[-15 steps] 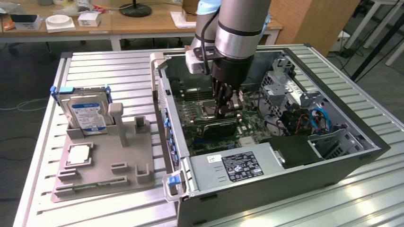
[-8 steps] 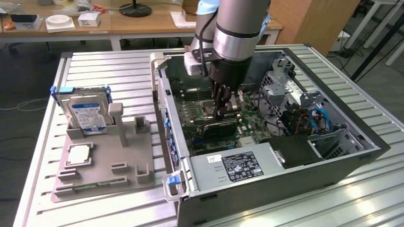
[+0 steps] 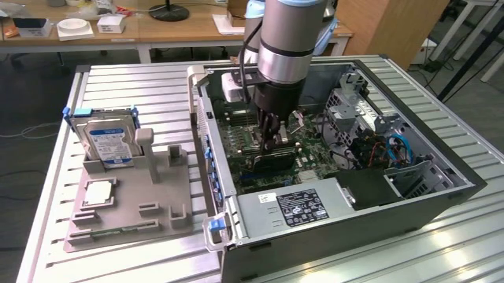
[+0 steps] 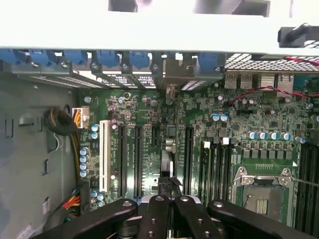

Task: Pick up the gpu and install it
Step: 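Press down on the gpu until it lock into place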

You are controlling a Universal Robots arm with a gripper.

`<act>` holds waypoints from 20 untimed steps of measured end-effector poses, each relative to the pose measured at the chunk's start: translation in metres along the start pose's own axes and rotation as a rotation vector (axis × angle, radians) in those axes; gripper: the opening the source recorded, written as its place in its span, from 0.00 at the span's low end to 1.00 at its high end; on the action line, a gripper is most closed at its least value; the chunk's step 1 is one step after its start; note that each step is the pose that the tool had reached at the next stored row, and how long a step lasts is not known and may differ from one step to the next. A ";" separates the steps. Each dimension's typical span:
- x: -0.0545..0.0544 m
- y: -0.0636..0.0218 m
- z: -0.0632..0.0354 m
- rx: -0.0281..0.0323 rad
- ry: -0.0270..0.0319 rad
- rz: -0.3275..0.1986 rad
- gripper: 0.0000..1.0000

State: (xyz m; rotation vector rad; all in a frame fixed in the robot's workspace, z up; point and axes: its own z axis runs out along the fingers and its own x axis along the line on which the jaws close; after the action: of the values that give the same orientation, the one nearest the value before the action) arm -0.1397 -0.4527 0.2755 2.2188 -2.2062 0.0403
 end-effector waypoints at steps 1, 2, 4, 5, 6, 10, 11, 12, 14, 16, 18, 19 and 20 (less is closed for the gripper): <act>0.000 0.0000 0.0008 0.0000 0.0000 -0.002 0.11; 0.000 0.0000 0.0016 0.0001 0.0000 -0.004 0.11; 0.000 0.0000 0.0026 0.0001 0.0001 -0.005 0.11; 0.000 0.0000 0.0037 0.0003 0.0001 -0.006 0.11; 0.000 0.0000 0.0049 0.0009 0.0000 -0.007 0.11; 0.000 0.0001 0.0081 0.0055 0.0001 -0.012 0.11; 0.000 0.0000 0.0085 0.0057 0.0002 -0.012 0.11; 0.000 0.0000 0.0088 0.0059 0.0003 -0.012 0.11; 0.000 0.0001 0.0094 0.0061 0.0001 -0.012 0.11; 0.000 0.0001 0.0101 0.0061 0.0000 -0.012 0.11; 0.000 0.0001 0.0103 0.0060 0.0002 -0.012 0.11; 0.000 0.0001 0.0103 0.0060 0.0002 -0.012 0.11; 0.000 0.0001 0.0106 0.0060 0.0002 -0.012 0.11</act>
State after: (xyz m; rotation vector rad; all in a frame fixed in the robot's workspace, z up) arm -0.1397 -0.4527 0.2649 2.2350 -2.1953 0.0471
